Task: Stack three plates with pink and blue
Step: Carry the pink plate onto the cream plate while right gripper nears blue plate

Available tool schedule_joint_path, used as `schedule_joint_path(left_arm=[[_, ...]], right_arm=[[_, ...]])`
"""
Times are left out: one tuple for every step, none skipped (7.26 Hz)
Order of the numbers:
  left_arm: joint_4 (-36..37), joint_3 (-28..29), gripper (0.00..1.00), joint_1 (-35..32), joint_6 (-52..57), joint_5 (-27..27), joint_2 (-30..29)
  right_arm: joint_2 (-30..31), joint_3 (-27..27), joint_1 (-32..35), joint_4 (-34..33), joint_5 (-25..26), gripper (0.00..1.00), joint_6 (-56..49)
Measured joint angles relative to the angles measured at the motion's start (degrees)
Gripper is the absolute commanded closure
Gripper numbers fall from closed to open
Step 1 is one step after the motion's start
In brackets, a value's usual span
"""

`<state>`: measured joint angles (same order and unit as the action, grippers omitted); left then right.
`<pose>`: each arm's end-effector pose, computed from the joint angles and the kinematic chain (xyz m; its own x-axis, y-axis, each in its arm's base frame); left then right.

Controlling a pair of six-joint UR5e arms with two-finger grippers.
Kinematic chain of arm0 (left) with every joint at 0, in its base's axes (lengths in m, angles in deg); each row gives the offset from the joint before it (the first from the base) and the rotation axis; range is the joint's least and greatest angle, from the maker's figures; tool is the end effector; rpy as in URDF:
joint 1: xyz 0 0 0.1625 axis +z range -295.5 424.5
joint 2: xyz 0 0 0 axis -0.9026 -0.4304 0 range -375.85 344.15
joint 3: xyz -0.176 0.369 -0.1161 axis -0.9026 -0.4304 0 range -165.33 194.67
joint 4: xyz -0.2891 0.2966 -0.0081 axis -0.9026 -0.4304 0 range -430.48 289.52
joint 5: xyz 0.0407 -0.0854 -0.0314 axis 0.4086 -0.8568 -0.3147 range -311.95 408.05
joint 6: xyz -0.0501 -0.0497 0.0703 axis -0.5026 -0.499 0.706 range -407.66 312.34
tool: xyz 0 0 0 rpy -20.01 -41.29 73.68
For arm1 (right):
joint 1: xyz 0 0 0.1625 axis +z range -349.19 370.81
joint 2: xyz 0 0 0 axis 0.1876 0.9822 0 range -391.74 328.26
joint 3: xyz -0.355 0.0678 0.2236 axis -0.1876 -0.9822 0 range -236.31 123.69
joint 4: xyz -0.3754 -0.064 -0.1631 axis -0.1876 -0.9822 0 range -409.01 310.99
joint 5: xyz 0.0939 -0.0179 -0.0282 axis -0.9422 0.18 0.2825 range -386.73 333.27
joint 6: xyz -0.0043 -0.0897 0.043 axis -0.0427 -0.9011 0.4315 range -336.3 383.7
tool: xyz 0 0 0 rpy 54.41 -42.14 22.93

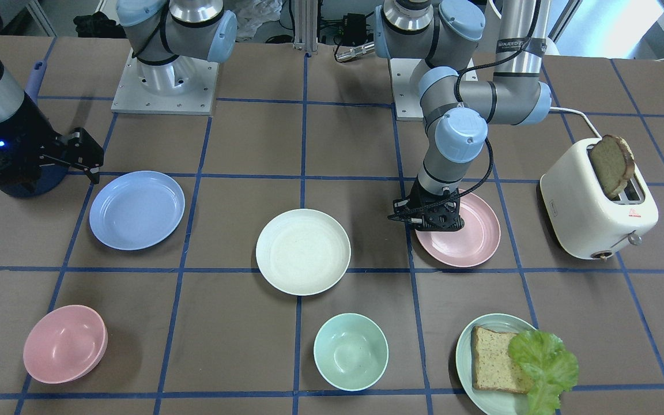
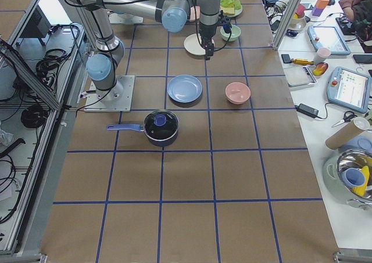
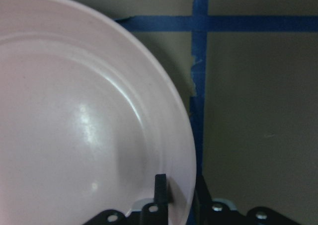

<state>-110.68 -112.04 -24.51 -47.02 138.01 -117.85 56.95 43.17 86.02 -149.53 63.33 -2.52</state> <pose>-0.1257 -0.4509 0.1858 -1.0000 -0.0060 0.0006 -0.0060 0.9998 -0.0189 0.0026 -0.5117 0.4139 -0.9802 -0.1981 -0.0012 -0.1981 0.9802 0.0049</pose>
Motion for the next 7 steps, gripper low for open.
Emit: schedule_joint_path(left_arm=[[0.0,0.3,1.00,-0.9,-0.1,0.1,0.7],[-0.2,1.2,1.00,-3.1,-0.3,0.7,1.5],[-2.0,3.1,1.00,-6.3,-0.8,2.8,1.9],[-5.7,6.1,1.00,-9.6,-1.7,5.4,1.8],[-9.7,9.8,1.00,-12.2,-5.0,6.9,1.3],[-13.2,14.0,1.00,-14.1,-10.8,7.2,0.4],[-16.0,18.0,1.00,-16.3,-15.9,6.9,-0.9]], right_arm=[[-0.1,2.3,-1.7,-1.5,-0.2,0.00,-2.5],[-0.2,4.9,-4.1,-3.4,-0.9,0.00,-6.0],[-0.3,7.4,-7.1,-5.6,-1.7,0.00,-9.8],[-0.7,9.4,-9.5,-7.2,-2.1,0.02,-12.9],[-1.2,11.2,-11.1,-8.7,-2.2,0.05,-15.5],[-1.4,13.3,-12.7,-10.4,-2.2,0.10,-16.9],[-1.5,15.6,-14.4,-12.6,-2.3,0.10,-17.9]])
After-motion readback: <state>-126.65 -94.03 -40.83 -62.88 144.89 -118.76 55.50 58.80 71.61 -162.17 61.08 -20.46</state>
